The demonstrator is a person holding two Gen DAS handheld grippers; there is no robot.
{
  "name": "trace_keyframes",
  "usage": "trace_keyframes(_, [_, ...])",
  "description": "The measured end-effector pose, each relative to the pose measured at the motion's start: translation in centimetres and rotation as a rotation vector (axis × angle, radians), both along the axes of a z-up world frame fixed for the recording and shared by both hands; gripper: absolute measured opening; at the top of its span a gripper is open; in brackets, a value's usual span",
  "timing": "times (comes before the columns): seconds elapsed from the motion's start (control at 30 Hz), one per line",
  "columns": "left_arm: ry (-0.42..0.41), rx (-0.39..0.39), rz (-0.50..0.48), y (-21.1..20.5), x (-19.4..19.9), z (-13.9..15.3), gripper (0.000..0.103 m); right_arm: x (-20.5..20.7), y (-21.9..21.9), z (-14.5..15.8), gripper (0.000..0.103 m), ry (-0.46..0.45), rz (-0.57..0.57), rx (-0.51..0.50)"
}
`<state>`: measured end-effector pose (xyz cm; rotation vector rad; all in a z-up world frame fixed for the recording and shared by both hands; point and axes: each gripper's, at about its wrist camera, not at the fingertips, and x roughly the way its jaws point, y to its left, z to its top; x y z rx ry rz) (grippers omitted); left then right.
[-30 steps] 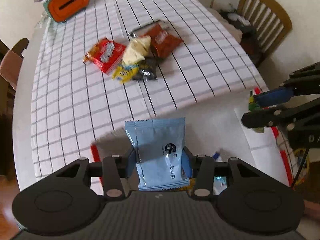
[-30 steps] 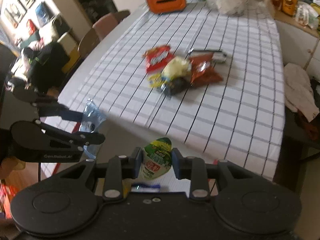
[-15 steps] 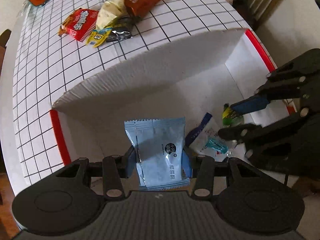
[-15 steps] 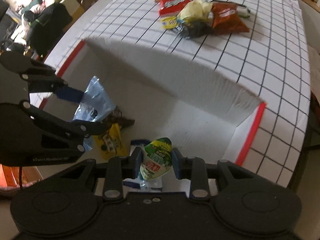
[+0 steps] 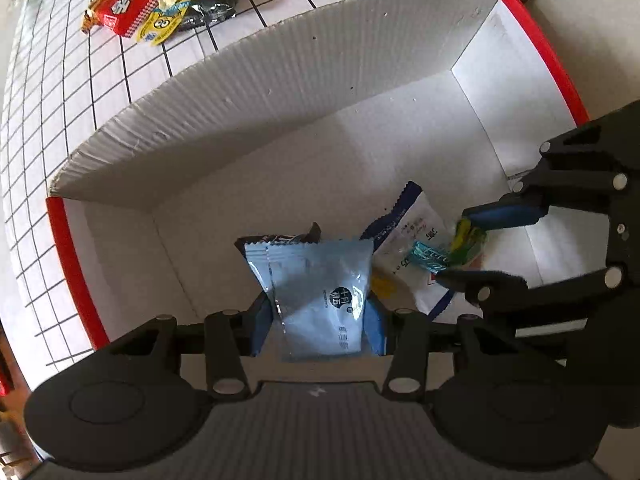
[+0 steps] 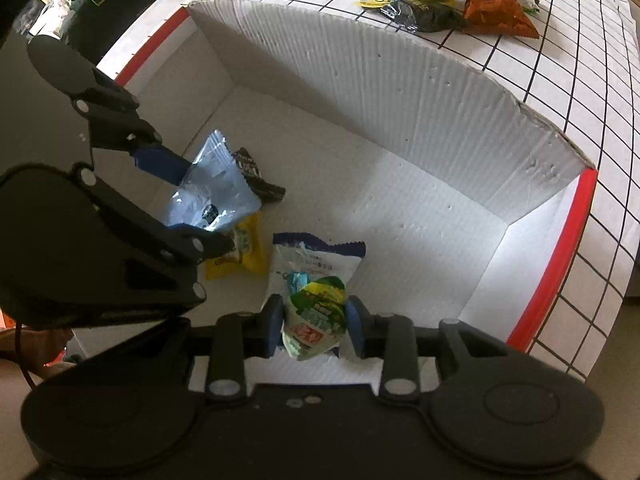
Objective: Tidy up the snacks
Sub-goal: 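Lower both items into the white box and open both tools, then withdraw both tools from the box toward the snack pile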
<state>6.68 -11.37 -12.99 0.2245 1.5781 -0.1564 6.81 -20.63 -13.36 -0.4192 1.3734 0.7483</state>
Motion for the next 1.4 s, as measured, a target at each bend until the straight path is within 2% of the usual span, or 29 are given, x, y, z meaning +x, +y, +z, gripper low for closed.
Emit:
trace_keyframes(0.17, [-0.002,-0.027,0.021,0.3,0.2,0.6,0.051,0.1,-0.1,0.6,0.035,0.008,0.002,0.014])
trace_keyframes(0.4, [-0.065,-0.059,0.034,0.6,0.5,2.9,0.055,0.8,-0.6,3.3,0.039,-0.004,-0.006,0.072])
trace_keyframes(0.67, [-0.173,-0.084,0.05,1.5,1.0,6.4,0.059,1.6,-1.6,6.4,0.041,-0.054,-0.042,0.143])
trace_keyframes(0.87, [-0.302,-0.081,0.076,2.5,1.8,9.1,0.066,3.2,-2.6,8.8,0.044,-0.115,-0.095,0.193])
trace_keyframes(0.97, [-0.349,-0.094,0.096,3.2,2.6,10.2,0.07,4.2,-2.7,9.7,0.057,-0.154,-0.123,0.212])
trace_keyframes(1.07, [-0.399,-0.094,0.11,3.6,3.4,11.0,0.071,5.4,-3.1,10.7,0.058,-0.189,-0.16,0.248])
trace_keyframes(1.13, [-0.437,-0.081,0.111,3.8,3.8,11.5,0.074,6.4,-3.3,11.0,0.069,-0.214,-0.185,0.258])
trace_keyframes(1.17, [-0.457,-0.074,0.111,4.0,4.1,11.8,0.078,6.8,-3.4,11.3,0.071,-0.229,-0.195,0.265])
trace_keyframes(1.27, [-0.497,-0.069,0.114,4.4,5.1,12.2,0.08,8.2,-3.5,11.9,0.076,-0.249,-0.217,0.284])
trace_keyframes(1.33, [-0.51,-0.07,0.122,4.8,5.8,12.3,0.081,9.4,-3.7,12.0,0.083,-0.265,-0.239,0.294])
trace_keyframes(1.4, [-0.523,-0.066,0.13,5.2,6.5,12.2,0.082,10.5,-3.6,11.9,0.084,-0.273,-0.255,0.3])
